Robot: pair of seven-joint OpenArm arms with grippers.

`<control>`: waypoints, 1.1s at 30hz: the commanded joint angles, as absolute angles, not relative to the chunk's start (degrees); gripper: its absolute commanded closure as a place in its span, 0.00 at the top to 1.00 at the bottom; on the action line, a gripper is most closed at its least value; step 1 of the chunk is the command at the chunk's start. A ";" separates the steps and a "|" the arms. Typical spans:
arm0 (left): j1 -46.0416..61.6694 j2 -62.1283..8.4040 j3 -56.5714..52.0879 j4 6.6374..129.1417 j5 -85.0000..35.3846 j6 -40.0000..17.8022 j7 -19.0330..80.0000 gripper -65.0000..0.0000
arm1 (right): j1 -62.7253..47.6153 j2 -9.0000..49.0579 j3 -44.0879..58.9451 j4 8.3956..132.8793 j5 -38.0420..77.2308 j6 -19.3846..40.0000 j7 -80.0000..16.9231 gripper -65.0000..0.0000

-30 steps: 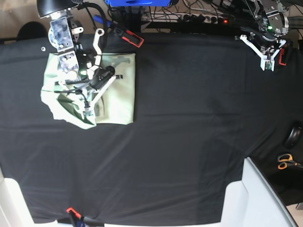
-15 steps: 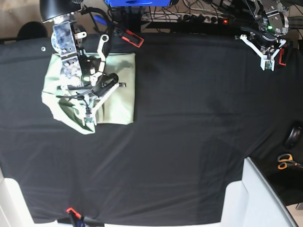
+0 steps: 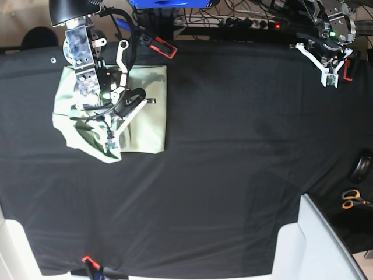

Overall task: Fold the T-shirt properly
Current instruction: 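Tuck the loose fabric under the folded stack with the right gripper, then press and smooth the folded shirt's top with the right gripper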

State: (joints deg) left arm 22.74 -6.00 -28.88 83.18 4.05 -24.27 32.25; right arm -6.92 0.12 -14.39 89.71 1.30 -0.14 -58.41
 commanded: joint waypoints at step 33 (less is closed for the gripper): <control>22.73 -6.81 -29.49 83.82 3.91 -24.04 31.52 0.00 | -9.10 -2.86 -11.30 109.93 5.14 -0.57 -64.66 0.75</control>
